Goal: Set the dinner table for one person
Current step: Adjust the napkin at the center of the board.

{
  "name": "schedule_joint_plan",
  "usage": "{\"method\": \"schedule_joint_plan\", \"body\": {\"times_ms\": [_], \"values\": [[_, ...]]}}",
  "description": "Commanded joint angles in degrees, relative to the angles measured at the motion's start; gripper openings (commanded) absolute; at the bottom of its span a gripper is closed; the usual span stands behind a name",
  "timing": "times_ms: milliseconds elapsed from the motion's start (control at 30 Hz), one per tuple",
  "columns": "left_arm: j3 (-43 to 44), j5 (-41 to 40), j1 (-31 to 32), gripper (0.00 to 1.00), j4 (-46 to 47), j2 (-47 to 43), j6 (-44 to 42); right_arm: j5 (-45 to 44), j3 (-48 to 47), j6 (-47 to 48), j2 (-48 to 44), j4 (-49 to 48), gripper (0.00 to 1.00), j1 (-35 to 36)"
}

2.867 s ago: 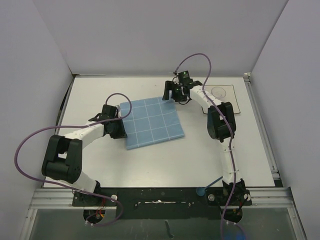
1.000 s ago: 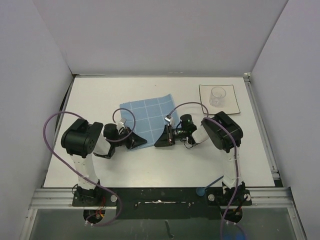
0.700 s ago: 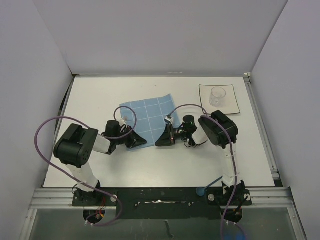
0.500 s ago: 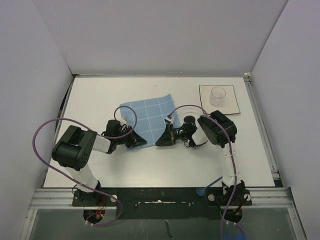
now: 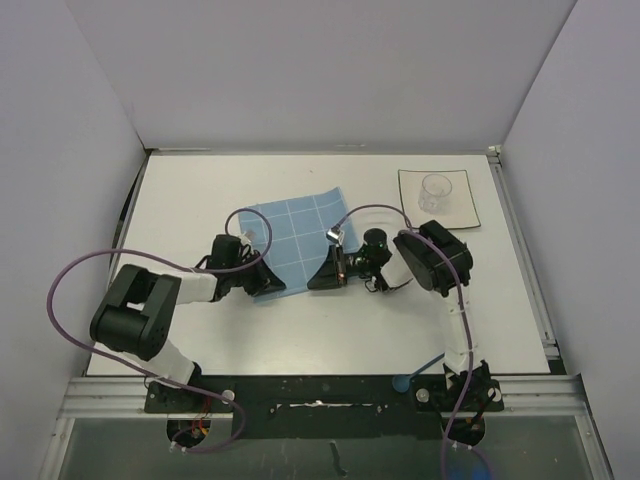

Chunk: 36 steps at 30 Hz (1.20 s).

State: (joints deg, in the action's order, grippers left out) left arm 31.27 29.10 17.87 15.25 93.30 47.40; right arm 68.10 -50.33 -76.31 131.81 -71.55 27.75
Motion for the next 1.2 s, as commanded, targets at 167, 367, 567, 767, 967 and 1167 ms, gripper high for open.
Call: {"method": "schedule_joint_plan", "body": {"times_ms": [167,367,567,767,967,1167], "values": [[12.2,-12.6,0.5,0.0,-27.8,-18.5,-13.8,-40.5,-31.5,66.4,-22.2,105.8,0.0,6.0],[25.3,-21.2,1.2,0.0,-45.7,-30.3,-21.8,-51.3,-43.6,71.8,-30.6,119.5,0.0,8.1],[27.2,-23.9,1.3,0.0,-50.2,-35.2,-23.6,-58.0,-41.8,71.1,-33.9,116.2,0.85,8.1],[24.0,-24.1,1.5,0.0,-49.2,-34.7,-23.4,-82.6,-42.3,72.3,-28.5,116.9,0.0,8.7],[23.2,-25.2,1.7,0.0,-47.9,-33.5,-23.4,-80.0,-46.2,73.7,-20.5,114.7,0.0,7.8],[23.8,-24.8,1.7,0.0,-47.5,-31.6,-23.9,-81.0,-49.1,73.7,-14.4,112.9,0.0,6.8]]}}
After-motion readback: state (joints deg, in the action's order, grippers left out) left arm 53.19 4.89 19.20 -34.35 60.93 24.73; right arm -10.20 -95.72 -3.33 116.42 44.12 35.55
